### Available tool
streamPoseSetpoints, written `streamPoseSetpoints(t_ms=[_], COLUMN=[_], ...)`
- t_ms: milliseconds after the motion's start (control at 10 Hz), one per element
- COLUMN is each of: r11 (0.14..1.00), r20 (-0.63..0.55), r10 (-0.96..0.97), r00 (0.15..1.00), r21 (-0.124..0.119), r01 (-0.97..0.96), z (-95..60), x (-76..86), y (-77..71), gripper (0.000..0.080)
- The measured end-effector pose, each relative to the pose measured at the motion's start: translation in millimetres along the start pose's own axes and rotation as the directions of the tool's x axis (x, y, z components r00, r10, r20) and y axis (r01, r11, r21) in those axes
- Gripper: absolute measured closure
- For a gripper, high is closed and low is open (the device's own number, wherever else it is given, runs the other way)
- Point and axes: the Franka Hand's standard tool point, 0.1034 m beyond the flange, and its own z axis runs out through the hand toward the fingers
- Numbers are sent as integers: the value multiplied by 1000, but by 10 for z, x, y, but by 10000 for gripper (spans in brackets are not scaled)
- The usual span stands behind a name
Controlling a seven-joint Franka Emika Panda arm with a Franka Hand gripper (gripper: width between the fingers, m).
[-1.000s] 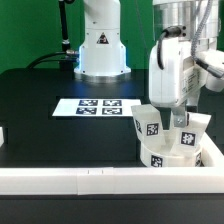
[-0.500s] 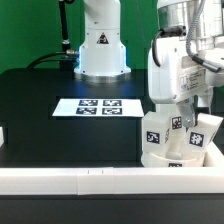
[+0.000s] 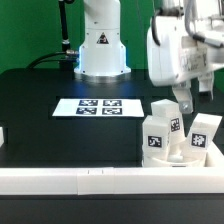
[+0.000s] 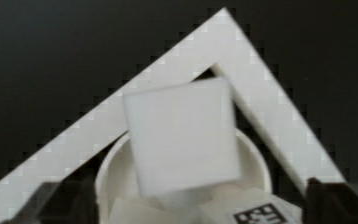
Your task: Assemble stool
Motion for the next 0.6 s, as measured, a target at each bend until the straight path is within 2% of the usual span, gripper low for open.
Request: streamPoseSetpoints(t_ms=[100, 200, 600], r11=[1000, 1000, 1000], r20=[20, 33, 28], r10=[-1, -2, -3], r00=[1000, 999, 1000], r21=[5, 9, 10], r01=[1, 2, 2], z=[-118, -195, -171], x=[-43, -77, -61], y=[-27, -41, -40], gripper=[166, 155, 151])
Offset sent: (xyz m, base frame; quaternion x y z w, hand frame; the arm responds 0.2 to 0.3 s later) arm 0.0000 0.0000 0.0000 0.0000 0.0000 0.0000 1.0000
